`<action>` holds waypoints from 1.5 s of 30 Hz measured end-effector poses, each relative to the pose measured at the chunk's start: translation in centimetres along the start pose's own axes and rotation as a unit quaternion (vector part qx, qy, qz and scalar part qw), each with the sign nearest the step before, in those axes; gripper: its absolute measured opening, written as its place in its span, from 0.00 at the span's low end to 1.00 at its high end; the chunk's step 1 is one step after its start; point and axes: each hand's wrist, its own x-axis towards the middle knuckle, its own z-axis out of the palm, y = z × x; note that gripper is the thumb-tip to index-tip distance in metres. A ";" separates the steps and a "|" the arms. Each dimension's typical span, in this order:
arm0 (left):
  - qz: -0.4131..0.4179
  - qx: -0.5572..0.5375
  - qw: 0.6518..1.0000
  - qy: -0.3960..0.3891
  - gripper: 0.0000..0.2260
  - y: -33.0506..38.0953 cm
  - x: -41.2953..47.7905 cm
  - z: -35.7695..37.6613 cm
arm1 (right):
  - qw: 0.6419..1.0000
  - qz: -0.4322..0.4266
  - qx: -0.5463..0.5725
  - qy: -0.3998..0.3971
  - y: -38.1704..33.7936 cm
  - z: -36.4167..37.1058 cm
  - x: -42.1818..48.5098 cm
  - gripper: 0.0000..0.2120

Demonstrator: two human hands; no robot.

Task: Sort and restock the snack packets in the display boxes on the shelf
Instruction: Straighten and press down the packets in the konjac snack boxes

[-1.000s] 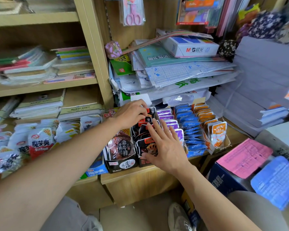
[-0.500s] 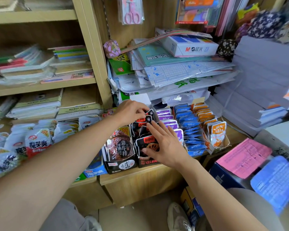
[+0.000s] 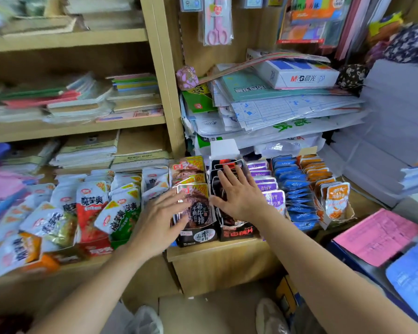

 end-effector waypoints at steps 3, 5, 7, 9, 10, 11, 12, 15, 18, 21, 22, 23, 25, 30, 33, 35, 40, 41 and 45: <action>0.027 0.046 0.999 -0.006 0.22 -0.9 -1.4 0.3 | 1.000 0.003 -0.006 -0.028 0.3 0.5 0.6 0.43; 0.033 0.069 0.997 -0.003 0.24 -1.5 -2.0 0.0 | 0.999 0.000 -0.011 -0.035 0.3 -0.3 0.4 0.42; 0.039 0.077 0.996 0.015 0.22 -2.3 -2.3 0.0 | 1.000 -0.005 -0.015 -0.014 -0.1 -1.4 0.1 0.40; 0.040 0.074 0.995 0.049 0.24 -2.7 -2.5 -0.2 | 1.000 -0.007 -0.011 0.029 -1.0 -2.0 -0.5 0.39; 0.034 0.070 0.995 0.064 0.24 -2.9 -2.5 -0.4 | 0.999 -0.008 -0.014 0.041 -1.5 -1.9 -0.8 0.39; 0.021 0.065 0.995 0.076 0.23 -3.1 -2.5 -0.6 | 0.999 -0.009 -0.022 0.038 -1.9 -1.5 -1.2 0.41; 0.007 0.060 0.995 0.084 0.23 -3.3 -2.5 -0.7 | 0.999 -0.007 -0.032 0.022 -2.3 -0.8 -1.5 0.42; -0.012 0.040 0.996 0.084 0.23 -4.1 -3.0 -1.0 | 0.999 0.015 -0.042 -0.018 -2.3 0.6 -1.5 0.41; -0.015 0.013 0.997 0.071 0.25 -4.7 -3.5 -1.1 | 0.997 0.024 -0.068 -0.042 -2.5 -0.5 -0.7 0.39; -0.010 0.001 0.998 0.061 0.25 -5.2 -3.9 -1.3 | 0.997 0.023 -0.077 -0.003 -3.9 -2.1 -0.8 0.34; -0.011 0.002 0.998 0.058 0.25 -5.4 -4.0 -1.4 | 0.998 0.017 -0.051 0.028 -4.6 -2.7 -0.7 0.31; -0.011 0.002 0.998 0.059 0.24 -5.7 -4.2 -1.4 | 0.998 0.001 -0.010 0.060 -5.5 -3.3 -0.5 0.27; -0.011 0.007 0.998 0.061 0.23 -6.4 -4.5 -1.5 | 0.991 -0.034 0.101 0.087 -7.5 -4.2 0.4 0.21; -0.031 0.011 0.998 0.057 0.22 -7.1 -4.6 -2.2 | 0.995 -0.069 0.073 0.025 -8.8 -2.3 4.5 0.24; -0.051 -0.001 0.998 0.047 0.22 -6.6 -4.3 -2.9 | 0.996 -0.088 0.018 0.002 -7.8 -0.6 6.5 0.22; -0.060 -0.008 0.998 0.033 0.21 -6.4 -4.0 -3.2 | 0.992 -0.113 0.031 0.047 -7.1 -0.1 7.1 0.15; -0.089 -0.003 0.995 0.054 0.09 -5.7 -2.3 -4.5 | 0.977 -0.165 0.123 0.063 -5.6 -0.3 6.2 0.09; -0.092 -0.001 0.993 0.077 0.06 -5.4 -1.3 -4.8 | 0.973 -0.179 0.136 0.060 -5.3 -0.6 5.9 0.08; -0.069 0.008 0.988 0.138 0.03 -4.6 3.7 -4.6 | 0.966 -0.201 0.161 0.038 -4.7 -1.5 5.3 0.07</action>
